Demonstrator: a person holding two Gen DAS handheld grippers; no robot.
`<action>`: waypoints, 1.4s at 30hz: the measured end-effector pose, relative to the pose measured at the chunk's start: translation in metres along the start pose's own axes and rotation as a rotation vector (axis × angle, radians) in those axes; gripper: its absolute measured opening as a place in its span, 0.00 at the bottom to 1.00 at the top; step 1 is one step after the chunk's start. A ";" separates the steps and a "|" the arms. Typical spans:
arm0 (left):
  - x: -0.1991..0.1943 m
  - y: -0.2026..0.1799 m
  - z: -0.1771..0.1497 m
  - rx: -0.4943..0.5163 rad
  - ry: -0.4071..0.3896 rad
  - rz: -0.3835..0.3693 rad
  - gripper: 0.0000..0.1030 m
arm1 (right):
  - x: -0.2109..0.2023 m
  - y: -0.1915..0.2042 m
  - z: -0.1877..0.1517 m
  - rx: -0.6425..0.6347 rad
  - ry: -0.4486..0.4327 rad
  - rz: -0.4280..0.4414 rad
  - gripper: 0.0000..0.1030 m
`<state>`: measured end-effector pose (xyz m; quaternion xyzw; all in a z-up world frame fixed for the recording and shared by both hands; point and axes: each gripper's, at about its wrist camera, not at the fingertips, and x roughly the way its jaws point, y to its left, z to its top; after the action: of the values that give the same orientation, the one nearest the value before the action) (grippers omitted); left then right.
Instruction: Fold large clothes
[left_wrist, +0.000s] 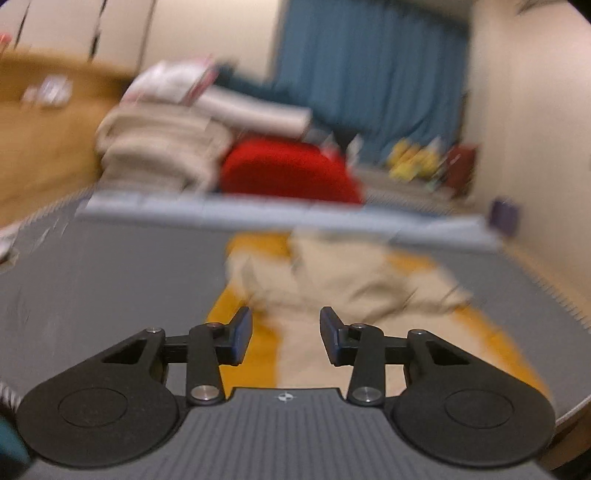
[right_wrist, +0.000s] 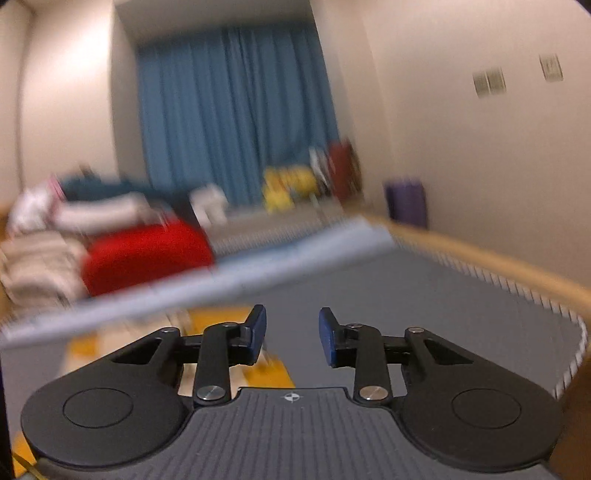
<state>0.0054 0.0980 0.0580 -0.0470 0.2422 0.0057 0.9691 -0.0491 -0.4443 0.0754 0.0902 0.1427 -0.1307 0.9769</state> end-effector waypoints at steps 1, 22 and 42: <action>0.019 0.006 -0.006 -0.005 0.055 0.036 0.43 | 0.017 0.006 -0.018 -0.018 0.039 -0.019 0.29; 0.116 0.096 -0.076 -0.152 0.501 0.210 0.45 | 0.129 0.021 -0.139 0.007 0.697 -0.172 0.41; 0.114 0.105 -0.074 -0.248 0.525 0.144 0.31 | 0.121 0.008 -0.138 0.049 0.718 -0.197 0.31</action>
<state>0.0681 0.1939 -0.0695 -0.1474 0.4849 0.0915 0.8572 0.0295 -0.4350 -0.0898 0.1397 0.4812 -0.1873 0.8449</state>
